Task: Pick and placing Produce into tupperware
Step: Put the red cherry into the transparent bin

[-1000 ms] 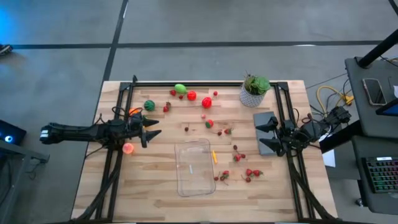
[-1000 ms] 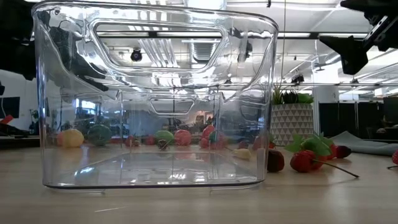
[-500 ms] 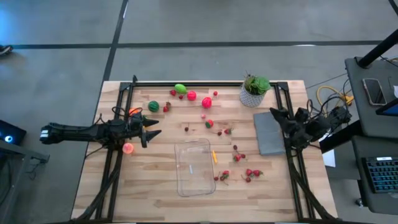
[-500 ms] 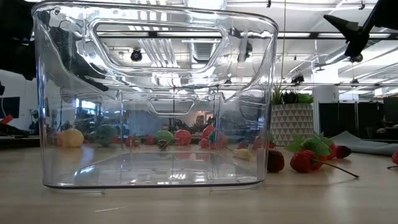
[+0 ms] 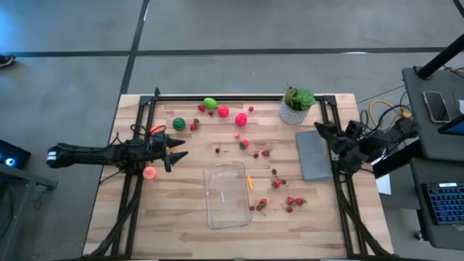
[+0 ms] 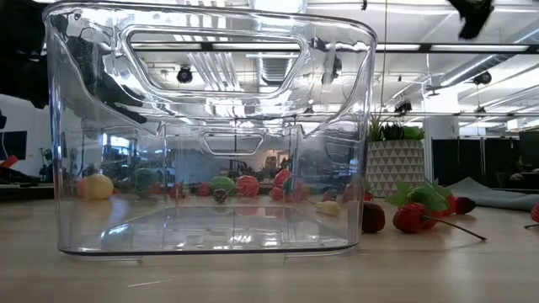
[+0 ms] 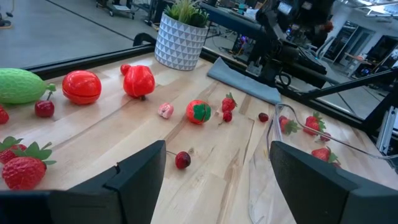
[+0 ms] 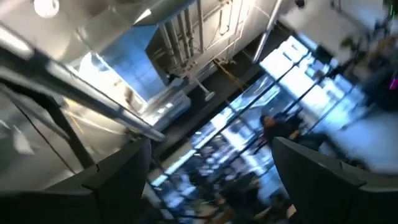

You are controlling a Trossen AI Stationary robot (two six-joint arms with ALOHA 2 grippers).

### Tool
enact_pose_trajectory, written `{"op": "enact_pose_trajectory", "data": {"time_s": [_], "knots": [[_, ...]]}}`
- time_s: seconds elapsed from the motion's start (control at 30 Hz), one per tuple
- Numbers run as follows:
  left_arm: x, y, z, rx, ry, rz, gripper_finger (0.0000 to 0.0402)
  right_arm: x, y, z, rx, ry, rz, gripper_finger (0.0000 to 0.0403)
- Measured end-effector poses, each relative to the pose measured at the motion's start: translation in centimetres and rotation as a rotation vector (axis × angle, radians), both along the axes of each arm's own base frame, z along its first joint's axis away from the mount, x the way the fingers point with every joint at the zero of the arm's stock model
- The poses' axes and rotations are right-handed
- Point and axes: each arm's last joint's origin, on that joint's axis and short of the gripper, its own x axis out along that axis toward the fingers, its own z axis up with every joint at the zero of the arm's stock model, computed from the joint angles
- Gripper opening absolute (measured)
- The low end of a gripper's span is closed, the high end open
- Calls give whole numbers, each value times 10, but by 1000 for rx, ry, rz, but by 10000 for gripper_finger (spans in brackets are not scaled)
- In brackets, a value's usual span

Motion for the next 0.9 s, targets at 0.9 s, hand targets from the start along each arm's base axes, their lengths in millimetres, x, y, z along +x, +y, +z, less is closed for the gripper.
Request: {"op": "enact_pose_trajectory", "data": {"time_s": [0.9], "knots": [[0,0,0,1,0,0,274,49,28,27,514,1452,-250,327]]}}
